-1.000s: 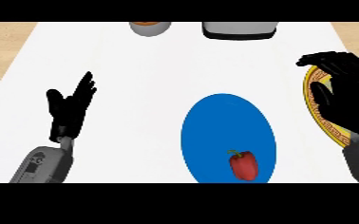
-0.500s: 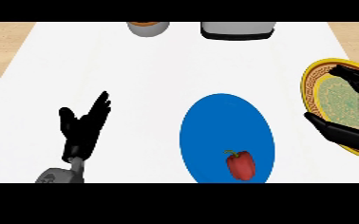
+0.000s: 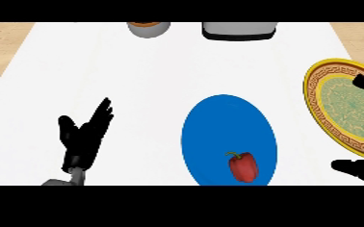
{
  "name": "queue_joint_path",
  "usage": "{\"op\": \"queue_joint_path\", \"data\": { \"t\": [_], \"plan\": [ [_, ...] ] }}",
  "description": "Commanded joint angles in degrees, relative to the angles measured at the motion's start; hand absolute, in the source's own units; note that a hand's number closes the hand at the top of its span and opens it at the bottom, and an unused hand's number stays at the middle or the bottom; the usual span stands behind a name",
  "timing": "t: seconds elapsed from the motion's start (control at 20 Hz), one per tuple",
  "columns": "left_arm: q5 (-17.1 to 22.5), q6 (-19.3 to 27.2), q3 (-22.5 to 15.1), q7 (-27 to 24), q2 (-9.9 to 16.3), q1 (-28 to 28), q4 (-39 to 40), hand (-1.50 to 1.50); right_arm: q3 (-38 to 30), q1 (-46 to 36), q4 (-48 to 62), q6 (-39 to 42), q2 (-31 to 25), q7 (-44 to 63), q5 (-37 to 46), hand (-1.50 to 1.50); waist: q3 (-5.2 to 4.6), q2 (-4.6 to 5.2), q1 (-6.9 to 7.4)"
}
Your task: Pick the bell pepper from the plate and place it in the plate
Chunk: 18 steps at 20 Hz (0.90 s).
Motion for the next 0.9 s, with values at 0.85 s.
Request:
{"op": "queue_joint_path", "data": {
  "t": [0.85],
  "plan": [
    [-2.3, -1.3, 1.4, 1.9, -2.5, 0.0, 0.2, 0.0, 22.4, 4.9, -24.6, -0.6, 5.9, 36.9, 38.3, -1.5, -0.04, 0.24, 0.38]
  ]
}}
